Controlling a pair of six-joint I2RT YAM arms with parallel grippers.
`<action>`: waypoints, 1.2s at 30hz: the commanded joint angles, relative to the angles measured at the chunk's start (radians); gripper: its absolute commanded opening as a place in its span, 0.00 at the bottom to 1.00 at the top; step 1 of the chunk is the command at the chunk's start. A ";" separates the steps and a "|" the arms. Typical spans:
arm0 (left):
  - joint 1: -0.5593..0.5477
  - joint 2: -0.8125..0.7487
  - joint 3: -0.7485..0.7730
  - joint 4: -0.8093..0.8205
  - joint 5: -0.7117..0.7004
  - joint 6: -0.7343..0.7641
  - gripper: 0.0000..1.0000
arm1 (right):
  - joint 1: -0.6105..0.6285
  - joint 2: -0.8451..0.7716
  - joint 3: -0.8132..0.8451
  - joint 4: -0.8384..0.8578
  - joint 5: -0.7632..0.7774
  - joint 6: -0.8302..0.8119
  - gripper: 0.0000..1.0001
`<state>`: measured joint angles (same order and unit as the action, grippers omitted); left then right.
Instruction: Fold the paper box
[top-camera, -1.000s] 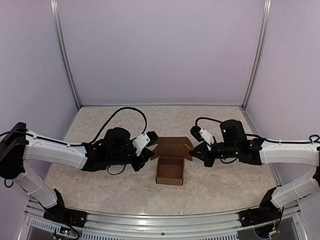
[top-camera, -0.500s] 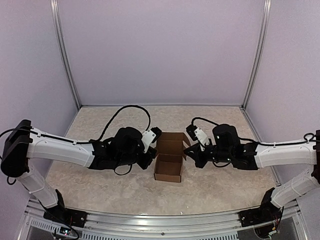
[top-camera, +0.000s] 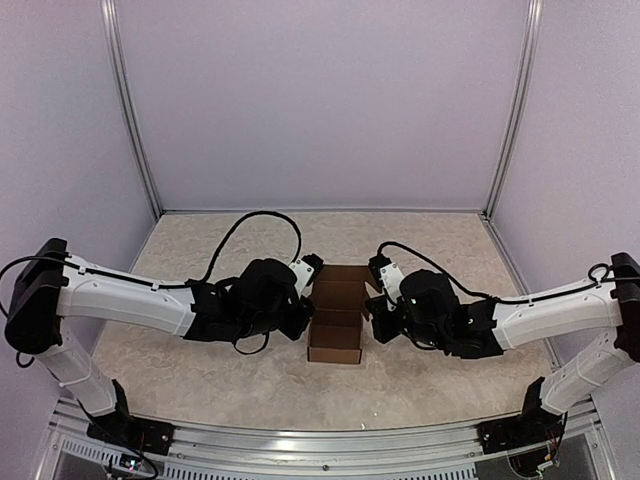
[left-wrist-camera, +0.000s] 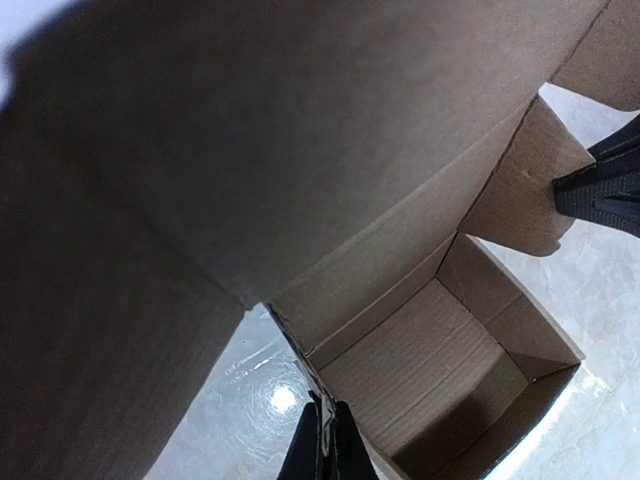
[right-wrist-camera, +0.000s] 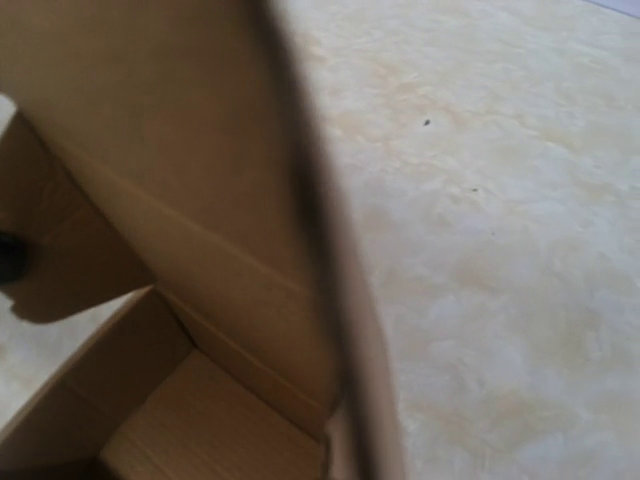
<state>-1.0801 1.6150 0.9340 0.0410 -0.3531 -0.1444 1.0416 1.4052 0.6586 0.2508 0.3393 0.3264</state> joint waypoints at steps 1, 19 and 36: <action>-0.017 0.008 0.043 -0.020 -0.024 -0.064 0.00 | 0.049 0.039 0.035 0.028 0.116 0.055 0.00; -0.090 0.052 0.118 -0.116 -0.161 -0.170 0.00 | 0.172 0.123 0.089 0.036 0.360 0.243 0.00; -0.120 0.062 0.058 -0.092 -0.187 -0.290 0.00 | 0.244 0.200 0.081 0.021 0.429 0.282 0.00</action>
<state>-1.1732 1.6661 1.0142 -0.0765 -0.5453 -0.3920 1.2507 1.5646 0.7277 0.2871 0.7658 0.5827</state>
